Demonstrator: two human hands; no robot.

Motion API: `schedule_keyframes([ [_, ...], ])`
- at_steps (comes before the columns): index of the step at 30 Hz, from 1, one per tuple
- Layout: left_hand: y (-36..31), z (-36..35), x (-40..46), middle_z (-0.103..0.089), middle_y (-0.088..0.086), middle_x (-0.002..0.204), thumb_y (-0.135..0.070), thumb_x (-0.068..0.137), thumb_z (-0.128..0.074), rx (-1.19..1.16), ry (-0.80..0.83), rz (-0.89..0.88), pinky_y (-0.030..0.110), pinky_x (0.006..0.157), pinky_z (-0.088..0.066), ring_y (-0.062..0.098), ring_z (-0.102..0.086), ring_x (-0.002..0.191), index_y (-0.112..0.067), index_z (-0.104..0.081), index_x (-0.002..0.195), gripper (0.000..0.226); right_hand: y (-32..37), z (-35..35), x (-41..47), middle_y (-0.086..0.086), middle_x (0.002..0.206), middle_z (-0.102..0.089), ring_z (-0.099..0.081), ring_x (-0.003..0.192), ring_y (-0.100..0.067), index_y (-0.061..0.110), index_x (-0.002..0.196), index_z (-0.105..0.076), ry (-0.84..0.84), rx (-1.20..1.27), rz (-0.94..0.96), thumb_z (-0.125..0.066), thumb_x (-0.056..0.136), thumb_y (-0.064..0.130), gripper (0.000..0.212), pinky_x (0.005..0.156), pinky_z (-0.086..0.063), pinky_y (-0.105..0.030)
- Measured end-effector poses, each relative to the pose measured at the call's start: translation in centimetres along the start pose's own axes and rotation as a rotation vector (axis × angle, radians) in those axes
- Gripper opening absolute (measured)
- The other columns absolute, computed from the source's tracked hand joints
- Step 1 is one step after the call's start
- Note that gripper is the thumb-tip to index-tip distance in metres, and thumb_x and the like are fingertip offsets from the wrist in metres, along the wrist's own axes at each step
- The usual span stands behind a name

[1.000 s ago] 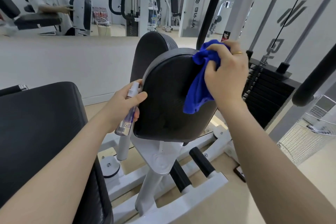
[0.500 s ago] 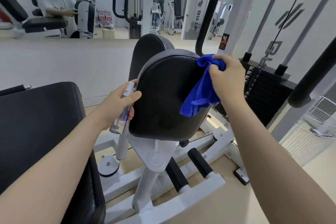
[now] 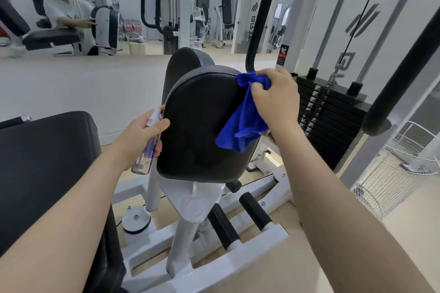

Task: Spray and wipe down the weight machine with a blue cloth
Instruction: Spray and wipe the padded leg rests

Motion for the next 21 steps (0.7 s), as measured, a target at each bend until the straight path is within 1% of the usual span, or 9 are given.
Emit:
schedule_keyframes([
  [2,-0.1,-0.1,0.0,-0.055,-0.003,0.047,-0.032,0.097,-0.044,0.021,-0.013,-0.021,0.022,0.047,-0.047,0.012,-0.051,0.043,-0.023,-0.043,0.132,0.036,0.5,-0.2,-0.3,0.0,0.111,-0.056,-0.054,0.096,-0.021,0.018,0.105,-0.067,-0.031,-0.038,0.006,-0.052,0.084,0.018,0.026,0.072,-0.035,-0.022],
  [5,-0.5,-0.2,0.0,-0.056,-0.002,0.049,-0.027,0.094,-0.05,0.071,-0.022,-0.06,0.028,0.054,-0.047,0.013,-0.052,0.044,-0.024,-0.042,0.133,0.04,4.2,-1.5,-0.2,0.0,0.113,-0.058,-0.051,0.094,-0.026,0.02,0.102,-0.069,-0.058,-0.101,0.179,-0.053,0.082,0.021,0.025,0.074,-0.038,-0.027],
  [9,-1.0,-0.3,-0.2,-0.056,-0.001,0.051,-0.028,0.091,-0.055,0.122,-0.036,-0.077,0.028,0.058,-0.047,0.011,-0.052,0.044,-0.028,-0.038,0.135,0.047,7.2,-2.9,-0.2,0.0,0.115,-0.057,-0.05,0.094,-0.024,0.021,0.104,-0.068,0.053,-0.161,0.399,-0.055,0.084,0.024,0.024,0.075,-0.04,-0.03],
  [11,-1.0,-0.3,-0.4,-0.056,0.001,0.056,-0.029,0.091,-0.055,0.125,-0.038,-0.068,0.027,0.057,-0.047,0.011,-0.052,0.046,-0.029,-0.038,0.136,0.048,5.3,-1.9,0.6,0.001,0.113,-0.057,-0.051,0.096,-0.018,0.02,0.106,-0.068,0.102,-0.027,0.318,-0.055,0.085,0.022,0.025,0.074,-0.039,-0.025],
  [13,-1.0,-0.2,-0.7,-0.056,0.003,0.06,-0.029,0.091,-0.056,0.113,-0.045,-0.073,0.026,0.056,-0.046,0.012,-0.053,0.048,-0.029,-0.038,0.136,0.048,1.1,-0.9,0.9,0.001,0.104,-0.059,-0.051,0.088,-0.013,0.019,0.104,-0.068,0.121,0.054,0.116,-0.052,0.086,0.02,0.025,0.071,-0.038,-0.021],
  [15,-1.0,-0.3,-0.9,-0.057,0.003,0.065,-0.029,0.091,-0.056,0.117,-0.049,-0.085,0.026,0.056,-0.047,0.014,-0.053,0.05,-0.029,-0.038,0.136,0.048,-3.7,-0.8,-0.7,-0.004,0.08,-0.059,-0.049,0.073,-0.014,0.014,0.086,-0.066,0.114,0.157,-0.133,-0.048,0.081,0.021,0.02,0.066,-0.04,-0.027],
  [17,-1.0,-0.2,-1.1,-0.058,0.003,0.066,-0.029,0.091,-0.055,0.12,-0.059,-0.092,0.024,0.055,-0.046,0.015,-0.054,0.051,-0.03,-0.039,0.134,0.046,-6.1,-1.8,-3.0,-0.007,0.063,-0.044,-0.04,0.061,-0.019,0.004,0.067,-0.052,0.057,0.3,-0.344,-0.046,0.074,0.023,0.021,0.062,-0.035,-0.034],
  [19,-0.9,-0.1,-1.1,-0.059,0.004,0.067,-0.029,0.091,-0.055,0.118,-0.06,-0.092,0.024,0.054,-0.046,0.015,-0.055,0.051,-0.03,-0.039,0.134,0.046,-6.3,-2.3,-3.7,-0.005,0.065,-0.044,-0.039,0.059,-0.014,0.012,0.062,-0.046,-0.034,0.364,-0.435,-0.047,0.079,0.017,0.018,0.063,-0.034,-0.033],
  [21,-0.9,-0.1,-1.0,-0.059,0.004,0.066,-0.029,0.091,-0.056,0.12,-0.056,-0.094,0.022,0.052,-0.046,0.015,-0.055,0.051,-0.03,-0.039,0.134,0.047,-4.8,-1.9,-2.7,-0.002,0.083,-0.057,-0.047,0.068,-0.008,0.023,0.076,-0.057,-0.096,0.342,-0.372,-0.047,0.084,0.013,0.017,0.069,-0.04,-0.028],
])
Point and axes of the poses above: each hand's wrist, its own x-axis towards the middle knuckle, its own z-axis out of the back of the hand, y = z × x, the point moved 5 cm from there along x, towards the middle knuckle
